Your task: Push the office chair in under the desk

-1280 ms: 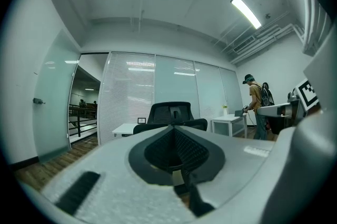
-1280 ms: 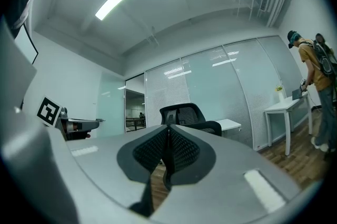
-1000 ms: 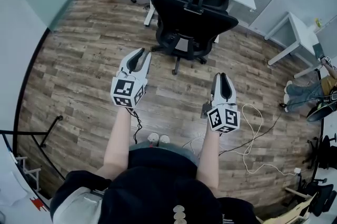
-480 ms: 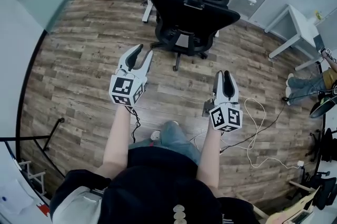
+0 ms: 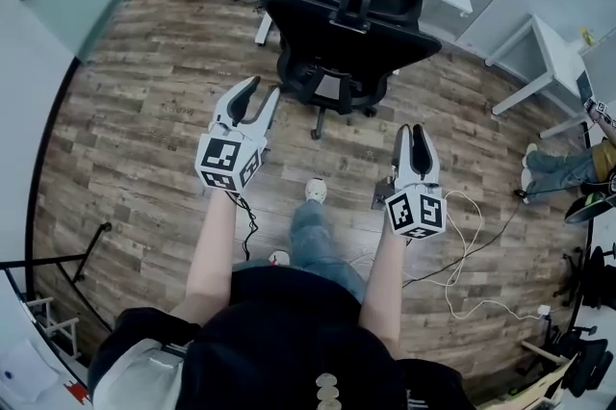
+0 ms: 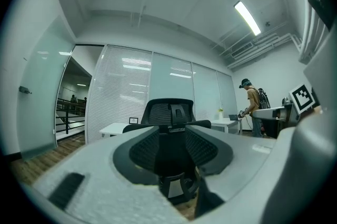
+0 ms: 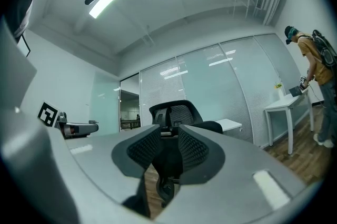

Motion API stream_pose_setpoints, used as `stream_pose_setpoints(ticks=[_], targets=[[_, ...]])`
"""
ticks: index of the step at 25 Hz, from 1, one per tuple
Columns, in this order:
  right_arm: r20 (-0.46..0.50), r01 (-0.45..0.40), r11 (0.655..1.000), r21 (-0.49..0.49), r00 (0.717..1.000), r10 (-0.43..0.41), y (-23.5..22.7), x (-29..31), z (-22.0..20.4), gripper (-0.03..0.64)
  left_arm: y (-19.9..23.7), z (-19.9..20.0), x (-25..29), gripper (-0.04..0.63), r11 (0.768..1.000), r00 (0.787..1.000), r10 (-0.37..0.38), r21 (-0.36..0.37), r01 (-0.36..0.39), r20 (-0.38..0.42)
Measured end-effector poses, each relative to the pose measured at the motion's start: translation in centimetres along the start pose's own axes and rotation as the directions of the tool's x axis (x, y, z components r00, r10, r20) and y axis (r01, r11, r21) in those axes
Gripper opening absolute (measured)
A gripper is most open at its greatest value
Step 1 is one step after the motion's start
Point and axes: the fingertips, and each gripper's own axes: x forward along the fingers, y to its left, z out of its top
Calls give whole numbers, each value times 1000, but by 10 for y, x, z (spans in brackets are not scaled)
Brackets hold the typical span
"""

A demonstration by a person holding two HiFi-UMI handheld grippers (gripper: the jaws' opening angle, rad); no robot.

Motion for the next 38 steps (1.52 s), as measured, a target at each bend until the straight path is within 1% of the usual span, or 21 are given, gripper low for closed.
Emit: stream_pose_setpoints(ticks=[7, 14, 16, 20, 25, 31, 33, 36, 38], targets=[[11, -26, 1000, 17, 1000, 26, -49, 87, 1, 94, 26, 0, 80, 156, 999, 1000, 28, 19, -28, -8], [8, -62, 998, 26, 998, 62, -84, 171, 5, 94, 50, 4, 161, 160, 999, 999, 41, 27, -41, -13], [5, -77, 997, 21, 997, 77, -93, 192, 7, 94, 55, 8, 185, 160, 998, 999, 43, 39, -42, -8], [9, -107, 994, 35, 994, 107, -111, 229, 11, 94, 58, 11, 224, 164, 997, 999, 33, 73, -31, -23], [8, -150, 988, 35, 989, 150, -120, 262, 22, 94, 65, 19, 249, 169, 995, 999, 29, 92, -26, -31], [-29, -143, 990, 19, 989, 143, -123, 285, 26, 94, 73, 20, 270, 173, 996, 998, -1, 91, 7, -67], [-43, -156, 988, 4, 987, 156, -121, 289, 26, 94, 73, 20, 274, 173, 995, 996, -19, 94, 27, -82], [-96, -204, 977, -61, 976, 198, -113, 292, 25, 94, 72, 15, 276, 193, 987, 989, -51, 143, 71, -141], [-152, -260, 959, -114, 958, 242, -104, 289, 25, 94, 69, 12, 275, 195, 973, 977, -79, 198, 119, -198]])
